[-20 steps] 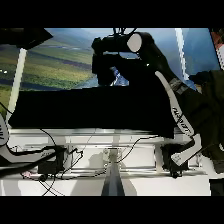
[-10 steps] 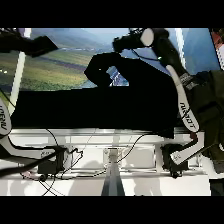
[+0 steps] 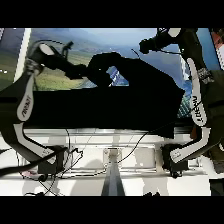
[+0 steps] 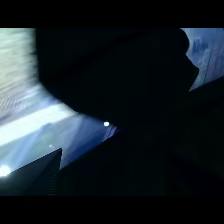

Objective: Fold the clothes and pants, and hang the long-sleeved shirts on hangers.

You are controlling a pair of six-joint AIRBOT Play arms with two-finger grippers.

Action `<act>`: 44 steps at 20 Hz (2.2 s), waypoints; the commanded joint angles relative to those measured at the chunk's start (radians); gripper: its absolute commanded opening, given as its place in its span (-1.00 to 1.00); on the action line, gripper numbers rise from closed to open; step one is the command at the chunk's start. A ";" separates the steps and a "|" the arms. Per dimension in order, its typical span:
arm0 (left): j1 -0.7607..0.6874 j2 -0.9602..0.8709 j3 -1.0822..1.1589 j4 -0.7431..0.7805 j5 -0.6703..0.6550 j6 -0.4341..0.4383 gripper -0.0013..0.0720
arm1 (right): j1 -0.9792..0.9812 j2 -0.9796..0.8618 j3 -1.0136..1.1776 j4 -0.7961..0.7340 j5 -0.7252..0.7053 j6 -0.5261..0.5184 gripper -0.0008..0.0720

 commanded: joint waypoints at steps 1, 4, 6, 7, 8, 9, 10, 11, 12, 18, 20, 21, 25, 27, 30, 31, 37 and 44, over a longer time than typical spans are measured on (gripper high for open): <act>-0.104 -0.055 -0.008 -0.003 0.077 -0.031 0.94 | -0.011 0.000 0.001 0.005 0.018 0.000 0.20; -0.145 -0.084 -0.008 -0.005 0.172 -0.095 0.94 | -0.011 0.001 0.001 0.010 0.023 0.000 0.20; -0.167 -0.088 -0.008 -0.021 0.229 -0.093 0.63 | -0.011 0.001 0.001 0.008 0.034 0.000 0.20; -0.176 -0.087 -0.007 -0.023 0.253 -0.093 0.04 | -0.012 0.001 0.001 0.007 0.043 0.000 0.20; -0.179 -0.085 -0.005 -0.022 0.267 -0.093 -0.62 | -0.013 0.003 0.001 0.001 0.055 0.000 0.20; -0.179 -0.083 -0.001 -0.022 0.267 -0.086 -0.95 | -0.013 0.008 0.001 -0.008 0.064 0.000 0.20; -0.168 -0.076 0.007 -0.014 0.266 -0.085 -0.94 | -0.013 0.016 0.001 -0.018 0.067 0.000 0.20; -0.149 -0.061 0.019 -0.001 0.264 -0.086 -0.94 | -0.013 0.031 0.001 -0.039 0.063 0.000 0.12; -0.124 -0.039 0.036 0.022 0.258 -0.086 -0.94 | -0.014 0.045 0.001 -0.067 0.058 0.000 0.07; 0.097 0.229 0.183 0.064 0.245 -0.087 -0.94 | -0.117 0.175 0.001 -0.156 0.043 0.000 0.07; 0.150 0.322 0.184 0.043 0.241 -0.087 -0.94 | -0.177 0.209 0.001 -0.156 0.063 0.000 0.07; 0.174 0.365 0.184 0.043 0.240 -0.087 -0.94 | -0.211 0.221 0.001 -0.156 0.080 0.000 0.06; 0.256 0.468 0.183 0.043 0.229 -0.163 -0.94 | -0.354 0.237 -0.002 -0.156 0.125 -0.002 -0.63; 0.281 0.480 0.183 0.068 0.174 -0.175 -0.94 | -0.418 0.239 -0.019 -0.155 0.150 -0.008 -0.94; 0.300 0.476 0.159 0.204 0.061 -0.241 -0.94 | -0.487 0.240 -0.100 -0.096 0.229 -0.157 -0.94; 0.302 0.476 0.144 0.259 0.032 -0.251 -0.94 | -0.506 0.240 -0.148 -0.034 0.263 -0.224 -0.94; 0.303 0.465 0.106 0.394 -0.015 -0.299 -0.94 | -0.636 0.236 -0.616 0.410 0.309 -0.669 -0.94; 0.303 0.465 0.106 0.395 -0.004 -0.296 -0.94 | -0.687 0.232 -0.792 0.325 0.023 -0.381 0.31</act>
